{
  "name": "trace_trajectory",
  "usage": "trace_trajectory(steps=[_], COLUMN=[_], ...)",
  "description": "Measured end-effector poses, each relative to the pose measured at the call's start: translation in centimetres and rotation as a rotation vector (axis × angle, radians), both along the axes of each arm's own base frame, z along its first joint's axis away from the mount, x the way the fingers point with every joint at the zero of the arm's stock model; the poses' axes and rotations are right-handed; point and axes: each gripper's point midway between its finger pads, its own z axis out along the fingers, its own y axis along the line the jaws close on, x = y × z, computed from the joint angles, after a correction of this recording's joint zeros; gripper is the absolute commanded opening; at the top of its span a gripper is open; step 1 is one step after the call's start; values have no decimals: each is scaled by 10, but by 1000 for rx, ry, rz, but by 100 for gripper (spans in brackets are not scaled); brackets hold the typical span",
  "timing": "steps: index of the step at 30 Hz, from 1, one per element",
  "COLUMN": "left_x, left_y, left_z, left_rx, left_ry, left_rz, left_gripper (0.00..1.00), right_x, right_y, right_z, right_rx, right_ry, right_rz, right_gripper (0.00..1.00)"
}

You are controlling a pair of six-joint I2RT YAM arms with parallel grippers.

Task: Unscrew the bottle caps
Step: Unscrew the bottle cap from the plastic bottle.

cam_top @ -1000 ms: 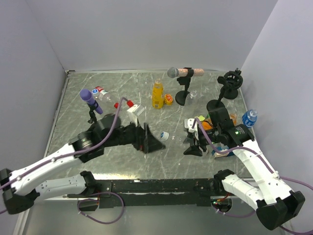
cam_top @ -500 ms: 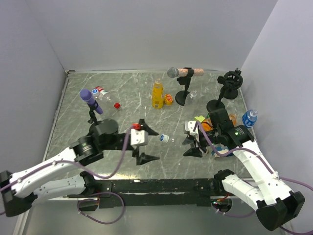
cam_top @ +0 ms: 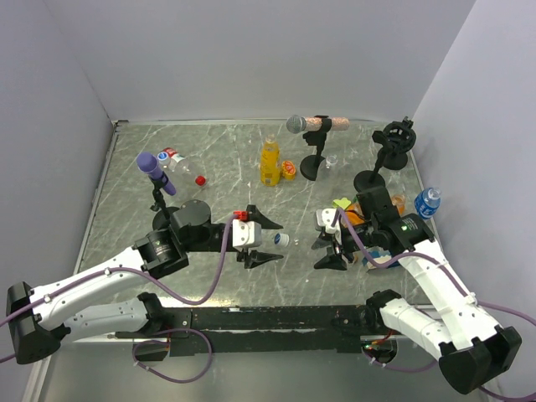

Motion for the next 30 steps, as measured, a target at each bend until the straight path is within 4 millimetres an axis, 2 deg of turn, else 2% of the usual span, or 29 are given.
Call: trace_trajectory(steps=[4, 6, 9, 13, 18, 22, 30], left_x=[0, 0, 3, 3, 2, 1, 5], left_y=[0, 0, 0, 0, 0, 0, -6], left_z=[0, 0, 1, 0, -1, -2, -12], left_rx=[-6, -9, -14, -12, -12, -22, -14], left_ry=[2, 8, 7, 13, 48, 185, 811], left_rz=[1, 3, 19, 19, 28, 66, 266], left_gripper=[51, 41, 33, 1, 1, 1, 1], right_x=[0, 0, -2, -3, -3, -5, -10], right_y=[0, 0, 0, 0, 0, 0, -6], right_z=[-1, -1, -1, -1, -2, -3, -10], right_rx=[-2, -1, 0, -1, -2, -5, -41], right_ry=[7, 7, 13, 18, 22, 34, 74], right_rz=[1, 2, 8, 8, 8, 8, -12], right_gripper=[27, 27, 27, 27, 27, 27, 27])
